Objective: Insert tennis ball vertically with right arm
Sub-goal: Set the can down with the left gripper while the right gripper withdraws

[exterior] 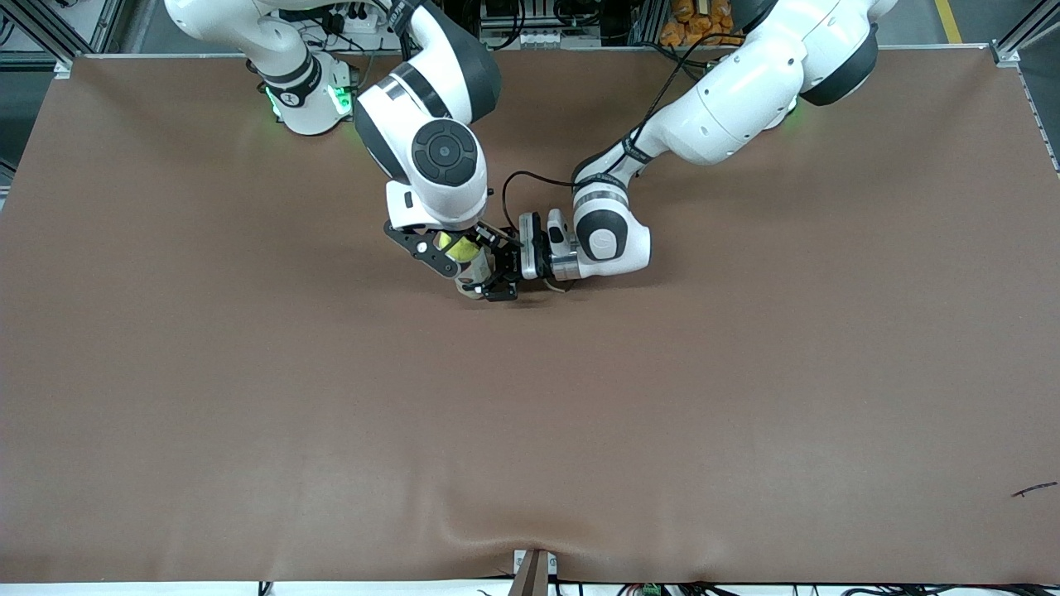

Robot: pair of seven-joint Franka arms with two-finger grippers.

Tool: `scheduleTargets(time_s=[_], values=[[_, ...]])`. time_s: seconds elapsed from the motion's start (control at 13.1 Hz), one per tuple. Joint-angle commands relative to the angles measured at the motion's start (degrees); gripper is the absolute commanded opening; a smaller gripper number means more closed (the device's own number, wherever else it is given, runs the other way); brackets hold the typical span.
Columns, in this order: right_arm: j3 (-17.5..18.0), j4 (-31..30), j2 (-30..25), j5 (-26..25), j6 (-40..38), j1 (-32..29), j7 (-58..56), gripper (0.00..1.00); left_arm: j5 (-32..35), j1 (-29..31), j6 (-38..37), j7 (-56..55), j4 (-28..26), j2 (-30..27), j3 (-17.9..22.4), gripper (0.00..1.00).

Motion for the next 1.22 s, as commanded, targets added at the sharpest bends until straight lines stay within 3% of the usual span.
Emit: scheduleTargets(time_s=[0.0, 0.3, 0.46, 0.84, 1.14], values=[[-0.1, 1.0, -0.4, 0.8, -0.6, -0.8, 0.7, 1.00, -2.1, 0.7, 0.1, 7.6, -0.9, 0.5, -0.8, 0.81], [-0.5, 1.4, -1.2, 0.7, -1.7, -2.6, -0.6, 1.00, -2.1, 0.7, 0.1, 7.3, -0.9, 0.5, -0.8, 0.82], [-0.5, 1.4, -2.5, 0.2, -3.6, -5.2, -6.6, 1.00, -2.1, 0.7, 0.1, 7.0, -1.2, 0.3, -0.8, 1.00], [-0.5, 1.4, -4.0, 0.1, -5.0, -17.0, -29.2, 1.00, -2.1, 1.5, 0.1, 5.4, -2.3, -0.4, -0.9, 1.00], [-0.5, 1.4, -4.1, 0.0, -4.2, -25.8, -45.8, 1.00, -2.1, 3.7, 0.1, 3.5, -6.9, -4.0, -1.8, 1.00]])
